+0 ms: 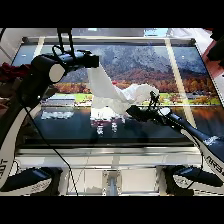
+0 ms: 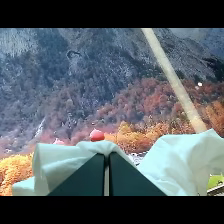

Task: Fold the shirts.

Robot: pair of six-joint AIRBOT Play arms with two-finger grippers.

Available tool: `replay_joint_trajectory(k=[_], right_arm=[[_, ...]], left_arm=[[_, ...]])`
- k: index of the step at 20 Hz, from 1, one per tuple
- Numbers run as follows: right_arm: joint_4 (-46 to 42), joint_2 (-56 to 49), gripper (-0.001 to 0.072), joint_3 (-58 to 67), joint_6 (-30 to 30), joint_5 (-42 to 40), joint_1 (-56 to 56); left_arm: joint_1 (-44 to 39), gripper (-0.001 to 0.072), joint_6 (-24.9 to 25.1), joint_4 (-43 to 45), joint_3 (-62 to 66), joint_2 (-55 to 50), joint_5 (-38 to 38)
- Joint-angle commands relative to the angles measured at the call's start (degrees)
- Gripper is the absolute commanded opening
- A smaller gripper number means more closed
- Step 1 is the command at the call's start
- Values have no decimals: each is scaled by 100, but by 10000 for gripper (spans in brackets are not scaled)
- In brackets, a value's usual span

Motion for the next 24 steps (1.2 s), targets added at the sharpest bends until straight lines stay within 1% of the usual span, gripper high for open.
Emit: replay_joint_trajectory(k=[1, 4, 7, 9, 15, 16, 17, 18, 21, 23, 24], right_arm=[[549, -243, 449, -2, 0, -153, 118], [748, -444, 448, -2, -2, -223, 306], [1045, -535, 446, 0, -2, -634, 509], [1215, -638, 373, 52, -2, -844, 562], [1257, -1150, 372, 767, 22, -739, 564], [1296, -1158, 286, 826, 15, -721, 562], [1311, -1152, 26, 890, -2, -719, 555], [1305, -1147, 30, 973, -68, -693, 546], [1259, -872, 28, 1239, -951, -516, 546], [850, -326, 28, 1331, -1032, -535, 492], [549, 55, 27, 1346, -1027, -487, 389]], left_arm=[[-2, 10, -98, 70, 7, -107, 90], [-2, 10, -96, 90, 7, -107, 92], [-2, 10, -96, 87, 7, -107, 109], [-2, 11, -96, 87, 7, -107, 107], [-2, 10, -72, 92, 7, -107, 90], [-2, 10, -70, 118, 7, -107, 79], [-2, 10, -70, 205, 7, -107, 81], [-2, 11, -72, 319, 11, -105, 81], [-2, 10, -74, 826, 48, -37, 13], [0, 11, -74, 1215, 210, 76, -275], [-2, 11, -74, 1392, 348, 153, -551]])
